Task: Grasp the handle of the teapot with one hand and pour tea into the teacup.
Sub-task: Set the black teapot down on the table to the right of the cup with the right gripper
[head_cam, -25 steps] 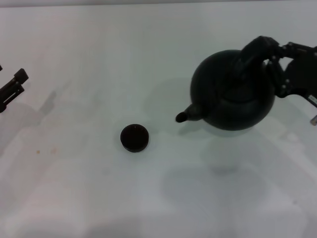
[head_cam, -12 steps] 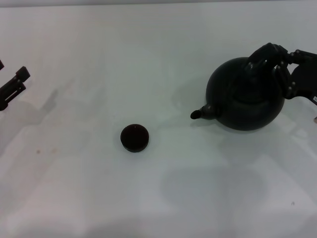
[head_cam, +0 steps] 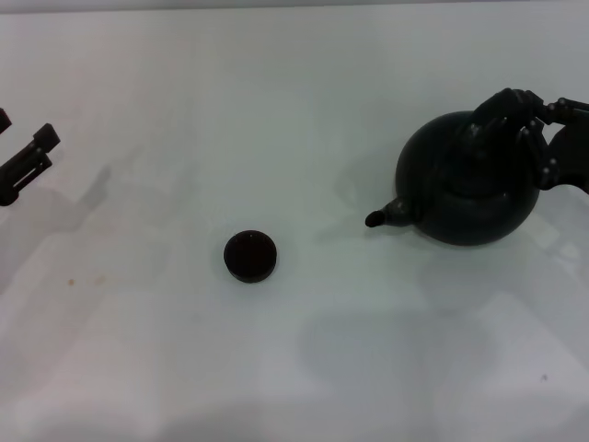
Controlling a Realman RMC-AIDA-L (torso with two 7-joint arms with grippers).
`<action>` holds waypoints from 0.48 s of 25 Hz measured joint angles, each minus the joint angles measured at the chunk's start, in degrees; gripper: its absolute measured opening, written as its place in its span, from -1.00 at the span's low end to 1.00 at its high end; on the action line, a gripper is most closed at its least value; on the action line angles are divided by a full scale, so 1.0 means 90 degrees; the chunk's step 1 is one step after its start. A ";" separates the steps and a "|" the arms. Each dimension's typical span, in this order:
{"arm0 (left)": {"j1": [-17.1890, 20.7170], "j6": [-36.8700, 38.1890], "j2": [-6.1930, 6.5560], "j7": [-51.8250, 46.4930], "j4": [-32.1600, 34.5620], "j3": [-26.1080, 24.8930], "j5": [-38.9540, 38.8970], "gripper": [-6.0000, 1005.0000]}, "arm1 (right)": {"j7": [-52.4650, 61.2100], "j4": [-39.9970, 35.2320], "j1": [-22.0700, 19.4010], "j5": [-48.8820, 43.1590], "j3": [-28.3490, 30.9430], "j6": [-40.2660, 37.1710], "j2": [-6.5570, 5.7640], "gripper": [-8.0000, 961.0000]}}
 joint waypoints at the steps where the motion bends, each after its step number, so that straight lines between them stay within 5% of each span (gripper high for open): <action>1: 0.0000 0.0001 -0.0005 0.0000 0.0000 0.0004 0.0000 0.54 | -0.0044 0.0051 0.0006 -0.0003 0.0014 -0.0044 0.0007 -0.77; 12: -0.0001 0.0005 -0.0037 0.0000 0.0000 0.0027 -0.0001 0.54 | -0.1037 0.0475 -0.0030 -0.0009 0.0387 -0.0347 0.0288 -0.77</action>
